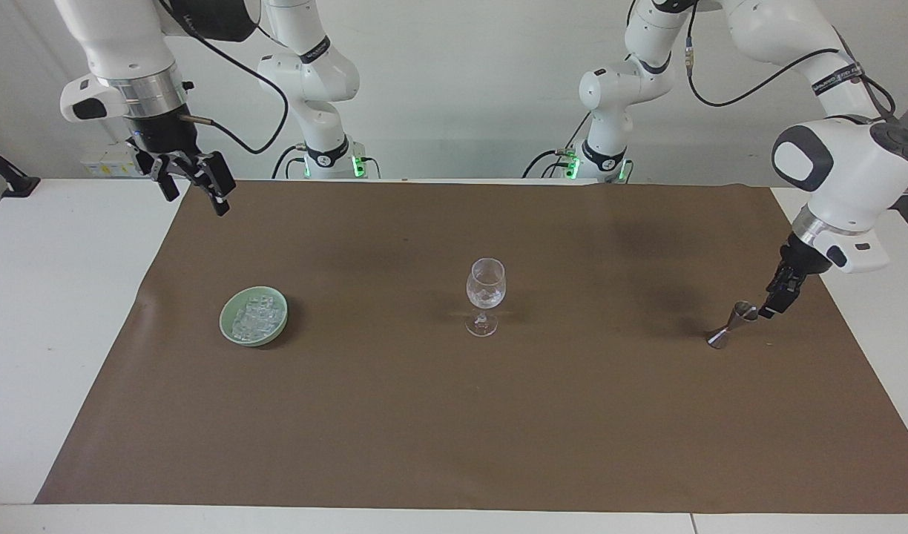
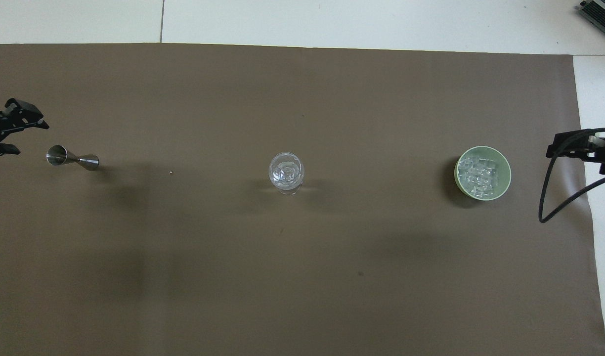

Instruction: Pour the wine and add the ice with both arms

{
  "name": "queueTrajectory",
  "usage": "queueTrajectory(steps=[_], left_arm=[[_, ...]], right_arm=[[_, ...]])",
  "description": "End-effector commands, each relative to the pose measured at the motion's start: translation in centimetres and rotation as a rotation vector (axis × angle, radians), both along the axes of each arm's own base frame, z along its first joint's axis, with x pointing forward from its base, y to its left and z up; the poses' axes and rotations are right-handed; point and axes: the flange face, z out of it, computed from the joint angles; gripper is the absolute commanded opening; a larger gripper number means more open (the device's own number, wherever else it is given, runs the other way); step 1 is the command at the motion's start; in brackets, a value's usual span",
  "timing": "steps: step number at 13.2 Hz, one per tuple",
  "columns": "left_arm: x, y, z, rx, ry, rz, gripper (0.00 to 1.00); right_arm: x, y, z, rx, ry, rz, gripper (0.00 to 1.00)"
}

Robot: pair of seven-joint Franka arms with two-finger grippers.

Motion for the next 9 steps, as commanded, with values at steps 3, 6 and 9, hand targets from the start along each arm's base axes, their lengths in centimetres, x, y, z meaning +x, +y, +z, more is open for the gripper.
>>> queueTrajectory(steps=[3,6,9], left_arm=[[0.4,-4.6,8.1,0.044,0.016,-0.267,0.84],[-0.4,-7.3,11.4,0.040,0.045,-0.382,0.84],[-1.4,-9.6,14.0,0.036,0.080,-0.476,0.88]], right_arm=[[-1.4,0.7,-0.2,0.014,-0.018,0.046,1.00],[-1.4,1.9,-0.1,0.014,-0.012,0.086,1.00],[-1.2,2.4,0.7,0.007,-0.014,0.105,1.00]])
